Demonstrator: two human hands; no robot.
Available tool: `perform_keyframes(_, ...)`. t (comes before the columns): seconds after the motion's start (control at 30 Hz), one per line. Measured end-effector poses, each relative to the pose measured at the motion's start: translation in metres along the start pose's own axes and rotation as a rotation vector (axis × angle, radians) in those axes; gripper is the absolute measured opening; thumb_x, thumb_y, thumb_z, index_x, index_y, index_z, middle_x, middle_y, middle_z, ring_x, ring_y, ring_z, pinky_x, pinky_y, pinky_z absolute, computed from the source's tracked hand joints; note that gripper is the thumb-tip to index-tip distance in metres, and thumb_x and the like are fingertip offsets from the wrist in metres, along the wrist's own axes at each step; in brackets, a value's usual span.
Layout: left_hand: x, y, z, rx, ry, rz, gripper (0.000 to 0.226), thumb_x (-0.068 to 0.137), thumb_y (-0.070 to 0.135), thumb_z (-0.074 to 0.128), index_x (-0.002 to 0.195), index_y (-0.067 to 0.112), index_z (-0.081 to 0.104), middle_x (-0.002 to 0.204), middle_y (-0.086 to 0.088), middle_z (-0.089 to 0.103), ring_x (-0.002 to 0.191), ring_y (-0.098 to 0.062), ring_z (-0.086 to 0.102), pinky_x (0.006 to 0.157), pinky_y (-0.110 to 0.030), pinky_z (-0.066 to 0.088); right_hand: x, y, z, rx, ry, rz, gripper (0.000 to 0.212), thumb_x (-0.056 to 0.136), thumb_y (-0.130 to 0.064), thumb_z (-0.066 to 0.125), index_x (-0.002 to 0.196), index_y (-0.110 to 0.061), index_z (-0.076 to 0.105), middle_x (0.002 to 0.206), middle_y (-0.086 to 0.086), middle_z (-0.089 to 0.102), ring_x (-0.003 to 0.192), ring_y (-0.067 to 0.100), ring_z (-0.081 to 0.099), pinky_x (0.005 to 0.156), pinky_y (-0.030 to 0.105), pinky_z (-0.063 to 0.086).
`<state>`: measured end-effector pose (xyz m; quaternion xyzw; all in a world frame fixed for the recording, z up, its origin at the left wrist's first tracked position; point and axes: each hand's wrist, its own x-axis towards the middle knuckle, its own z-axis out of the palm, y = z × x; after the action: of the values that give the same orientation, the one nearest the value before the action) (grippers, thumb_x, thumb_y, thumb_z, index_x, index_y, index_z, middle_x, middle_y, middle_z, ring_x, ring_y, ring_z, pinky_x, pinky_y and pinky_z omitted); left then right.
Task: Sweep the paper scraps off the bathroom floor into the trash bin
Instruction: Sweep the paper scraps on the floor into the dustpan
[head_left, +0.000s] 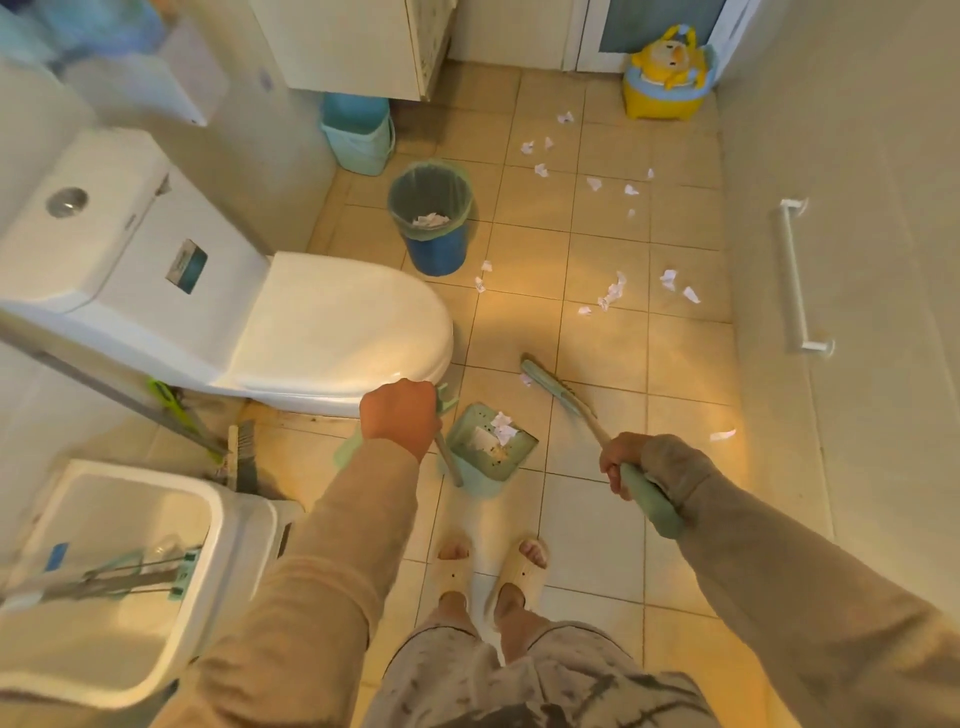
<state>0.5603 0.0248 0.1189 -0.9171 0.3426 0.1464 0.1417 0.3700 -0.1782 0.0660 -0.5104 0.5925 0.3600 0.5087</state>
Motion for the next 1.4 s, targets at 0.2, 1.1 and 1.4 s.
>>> perform_keyframes(0.2, 0.002, 0.005, 0.0, 0.021, 0.011, 0.014, 0.02, 0.089, 0.031, 0.059, 0.101, 0.016, 0.065, 0.098, -0.004, 0.069, 0.091, -0.025, 0.067, 0.066, -0.027, 0.043, -0.007, 0.043, 0.005, -0.079, -0.079, 0.063, 0.011, 0.086, -0.003, 0.045, 0.096, 0.0, 0.047, 0.043, 0.004, 0.049, 0.04, 0.015, 0.043, 0.043, 0.02, 0.04)
perform_keyframes(1.1, 0.039, 0.067, -0.024, 0.275, 0.133, 0.721, 0.023, 0.091, 0.036, 0.051, 0.105, 0.022, 0.063, 0.103, -0.002, 0.066, 0.095, -0.023, 0.064, 0.071, -0.028, 0.044, -0.038, 0.149, 0.035, 0.943, -0.009, -0.013, 0.041, 0.097, -0.003, 0.039, 0.057, -0.012, 0.034, 0.027, 0.005, 0.036, 0.018, 0.014, 0.036, 0.03, 0.009, 0.033)
perform_keyframes(1.4, 0.063, 0.156, -0.045, 0.277, 0.176, 0.883, 0.035, 0.087, 0.055, 0.05, 0.096, 0.024, 0.063, 0.097, -0.002, 0.067, 0.089, -0.024, 0.065, 0.063, -0.027, 0.034, -0.044, 0.195, 0.0, 1.039, 0.203, 0.045, 0.036, 0.093, 0.002, 0.039, 0.058, -0.008, 0.039, 0.027, 0.006, 0.039, 0.019, 0.015, 0.037, 0.032, 0.013, 0.038)
